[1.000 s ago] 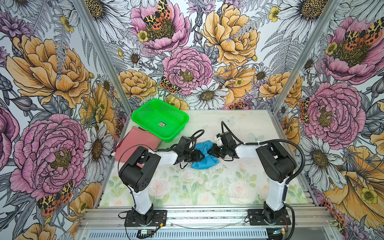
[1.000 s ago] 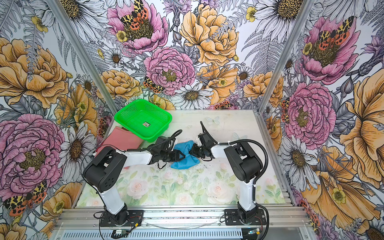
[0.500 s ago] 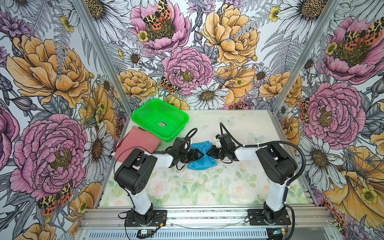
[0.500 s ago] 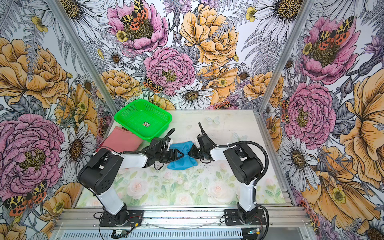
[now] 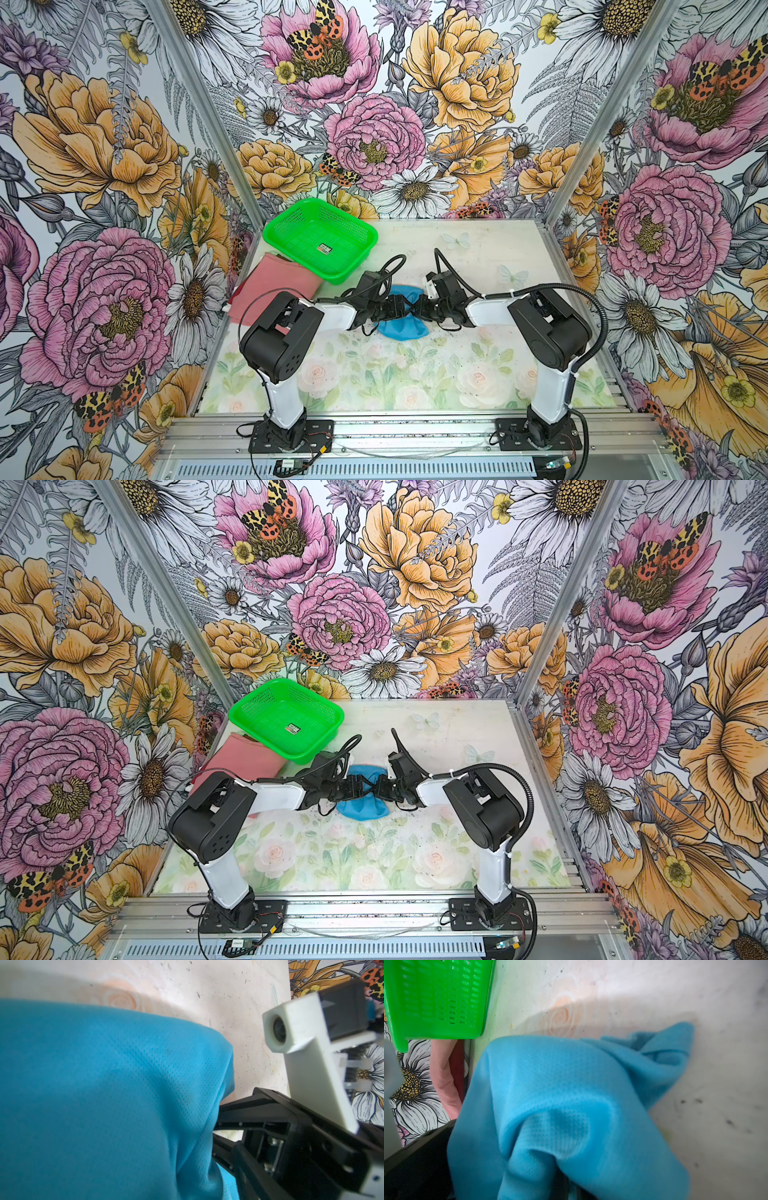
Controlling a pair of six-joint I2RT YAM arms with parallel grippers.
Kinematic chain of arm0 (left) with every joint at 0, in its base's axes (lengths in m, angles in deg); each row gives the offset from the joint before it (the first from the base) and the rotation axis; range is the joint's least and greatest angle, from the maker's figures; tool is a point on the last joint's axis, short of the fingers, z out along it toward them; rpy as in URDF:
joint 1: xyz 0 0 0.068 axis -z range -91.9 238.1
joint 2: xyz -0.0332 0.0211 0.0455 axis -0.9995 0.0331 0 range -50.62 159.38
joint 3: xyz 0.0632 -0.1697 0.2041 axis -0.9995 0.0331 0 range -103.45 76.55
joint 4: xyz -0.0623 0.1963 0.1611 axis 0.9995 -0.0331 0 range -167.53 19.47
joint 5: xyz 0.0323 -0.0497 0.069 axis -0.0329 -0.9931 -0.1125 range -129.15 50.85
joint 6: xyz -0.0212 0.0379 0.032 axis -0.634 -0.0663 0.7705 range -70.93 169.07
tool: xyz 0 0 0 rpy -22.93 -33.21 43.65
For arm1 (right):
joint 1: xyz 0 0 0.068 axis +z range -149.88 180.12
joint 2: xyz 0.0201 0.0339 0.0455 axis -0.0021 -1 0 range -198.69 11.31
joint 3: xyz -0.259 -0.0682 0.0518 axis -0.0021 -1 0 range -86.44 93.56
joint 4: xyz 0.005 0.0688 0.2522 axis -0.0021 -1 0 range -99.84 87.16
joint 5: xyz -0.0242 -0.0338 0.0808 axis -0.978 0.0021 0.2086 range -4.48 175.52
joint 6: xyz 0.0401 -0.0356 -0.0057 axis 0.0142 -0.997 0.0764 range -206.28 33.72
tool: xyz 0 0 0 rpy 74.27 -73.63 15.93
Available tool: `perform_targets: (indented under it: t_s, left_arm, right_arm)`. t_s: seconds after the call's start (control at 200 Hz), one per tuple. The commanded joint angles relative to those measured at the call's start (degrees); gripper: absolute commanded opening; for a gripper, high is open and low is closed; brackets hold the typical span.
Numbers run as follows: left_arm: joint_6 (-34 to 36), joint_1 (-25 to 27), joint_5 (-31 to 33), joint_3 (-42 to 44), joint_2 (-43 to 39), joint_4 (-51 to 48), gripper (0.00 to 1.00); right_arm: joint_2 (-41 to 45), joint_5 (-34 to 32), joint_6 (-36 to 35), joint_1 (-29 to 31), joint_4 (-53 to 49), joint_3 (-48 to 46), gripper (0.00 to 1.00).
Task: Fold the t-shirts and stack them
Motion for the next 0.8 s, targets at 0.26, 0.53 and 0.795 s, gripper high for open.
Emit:
perform_targets:
  t_s: [0.26,0.53,0.795]
  left_arm:
    - [3.0,1.5,7.1,0.1,5.6,-13.7,0.32]
    - [6.3,1.6,12.1,-1.4,4.6,-19.0,0.0]
    - [11.0,0.8,17.9,-1.0,-5.4,-28.7,0.0]
  right_arm:
    - [-2.3,2.4,0.0,1.7,-4.3,-2.6,0.04]
    - [1.5,2.6,-1.2,-0.9,-4.4,-5.0,0.32]
    - [15.0,0.3,-8.1,-9.1,-14.4,-8.4,0.69]
